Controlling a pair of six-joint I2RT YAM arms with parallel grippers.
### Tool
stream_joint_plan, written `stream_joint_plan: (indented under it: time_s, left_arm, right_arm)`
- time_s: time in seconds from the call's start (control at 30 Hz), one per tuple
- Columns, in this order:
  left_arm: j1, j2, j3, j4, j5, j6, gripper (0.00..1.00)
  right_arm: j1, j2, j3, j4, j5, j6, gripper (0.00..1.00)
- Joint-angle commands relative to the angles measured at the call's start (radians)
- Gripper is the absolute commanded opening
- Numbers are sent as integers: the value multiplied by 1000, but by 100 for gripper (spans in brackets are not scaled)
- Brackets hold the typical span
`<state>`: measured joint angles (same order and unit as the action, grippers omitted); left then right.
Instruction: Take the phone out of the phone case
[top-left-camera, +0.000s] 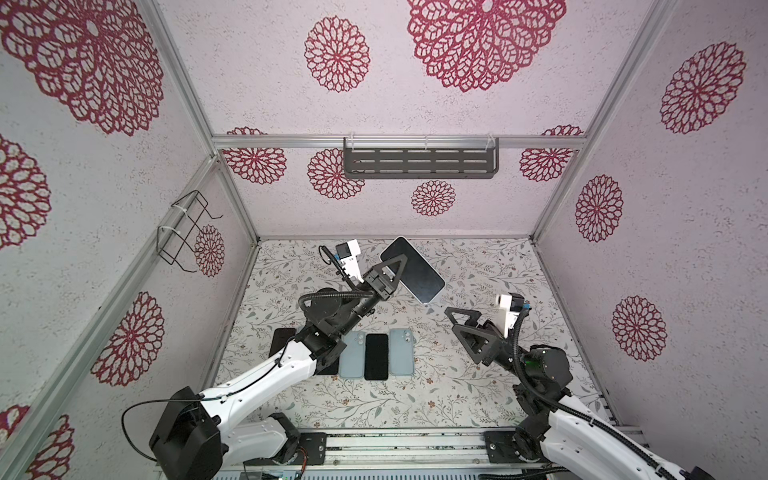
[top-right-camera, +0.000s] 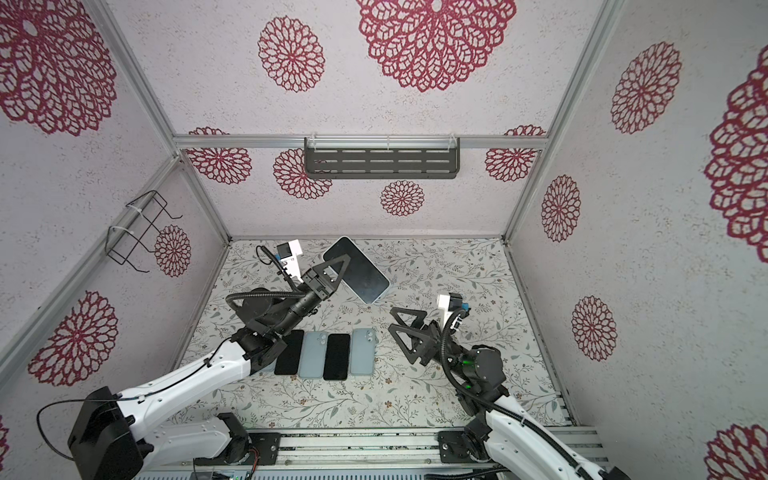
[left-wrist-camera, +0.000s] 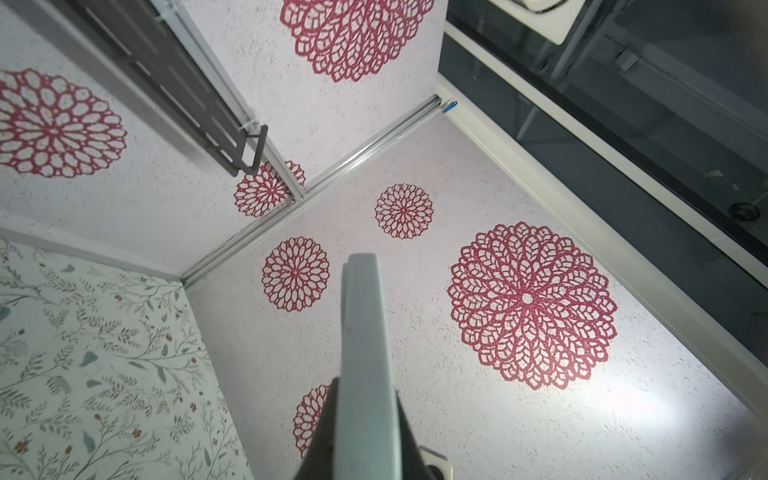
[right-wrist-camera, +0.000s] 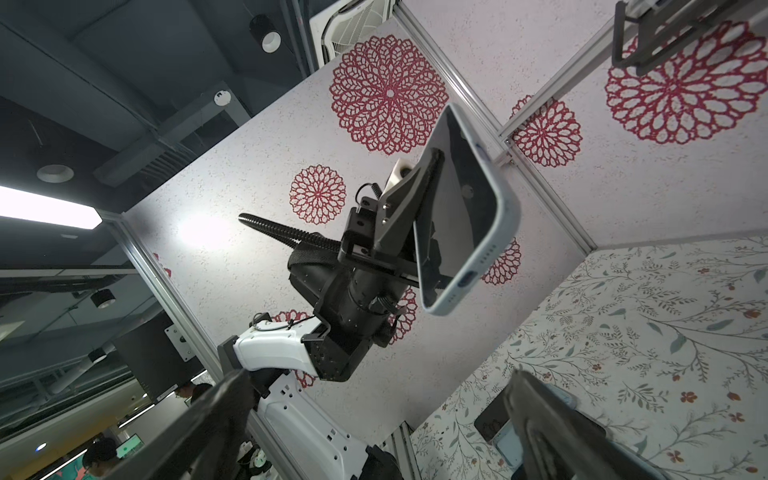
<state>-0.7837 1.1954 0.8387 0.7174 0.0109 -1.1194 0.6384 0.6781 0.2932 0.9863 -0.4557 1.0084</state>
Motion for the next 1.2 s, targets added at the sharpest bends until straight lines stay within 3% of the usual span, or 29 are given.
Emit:
stream_joint_plan:
  time_s: [0.0,0.3,0.5,0.9,1.17]
  left_arm:
    - [-86,-14,-2,62,-182,95,0]
    - [-274,99,-59,450,-476,198,0]
    - [-353,184,-76,670,-642,267,0]
    - [-362,213,-62,704,-676,221,0]
    - [-361,216,-65,703,-672,209,0]
  right_arm:
    - [19,-1,-16,32,74,-13,99]
    - [54,93,-45,338,116,63,99]
    - [69,131,-54,436,151,88,94]
    - [70,187,-12,449,204,67,76]
    - [71,298,36,586,173,128,59]
